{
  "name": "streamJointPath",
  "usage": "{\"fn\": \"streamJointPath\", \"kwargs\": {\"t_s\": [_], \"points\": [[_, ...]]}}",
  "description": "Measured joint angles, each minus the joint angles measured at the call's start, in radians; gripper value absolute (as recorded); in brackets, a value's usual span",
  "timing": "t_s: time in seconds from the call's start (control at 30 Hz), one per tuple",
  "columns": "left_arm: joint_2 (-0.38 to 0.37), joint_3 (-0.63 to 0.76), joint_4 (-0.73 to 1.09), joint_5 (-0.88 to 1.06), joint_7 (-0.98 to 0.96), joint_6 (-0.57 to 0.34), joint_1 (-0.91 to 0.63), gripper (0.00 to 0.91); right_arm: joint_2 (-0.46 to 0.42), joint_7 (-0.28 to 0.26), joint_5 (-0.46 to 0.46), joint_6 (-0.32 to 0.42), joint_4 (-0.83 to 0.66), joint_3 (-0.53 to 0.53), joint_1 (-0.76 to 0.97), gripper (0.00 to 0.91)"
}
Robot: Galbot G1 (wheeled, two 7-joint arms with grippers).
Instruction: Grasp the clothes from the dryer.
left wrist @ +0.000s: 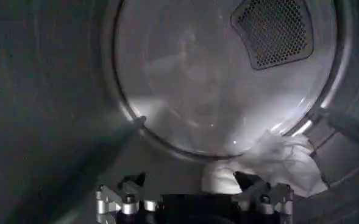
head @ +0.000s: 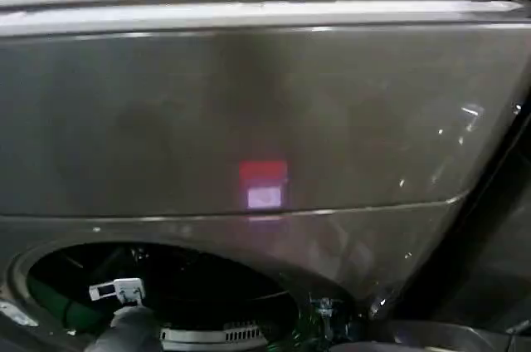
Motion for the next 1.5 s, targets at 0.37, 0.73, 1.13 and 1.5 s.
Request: {"fn": "streamJointPath", "kwargs": {"t_s": [0.37,0.73,1.13,1.5], "points": [[-0.002,0.013,0.09,0.006,0.007,0.0,-0.086,0.907,-0.001,0.001,-0.004,0.016,0.002,-0.005,0.001,0.907],[-0.023,0.008,0.298,0.002,0.015,0.0,-0.292,0.907,-0.004,0.0,-0.004,0.021,0.013,-0.021,0.011,0.907],[-0.043,-0.017,0.658,0.013,0.033,-0.113,-0.605,0.907,-0.006,-0.001,-0.007,0.022,0.018,-0.031,0.016,0.907],[-0.079,-0.051,1.037,0.101,0.08,-0.261,-0.87,0.907,-0.005,-0.002,-0.009,0.025,0.019,-0.041,0.023,0.907]]}}
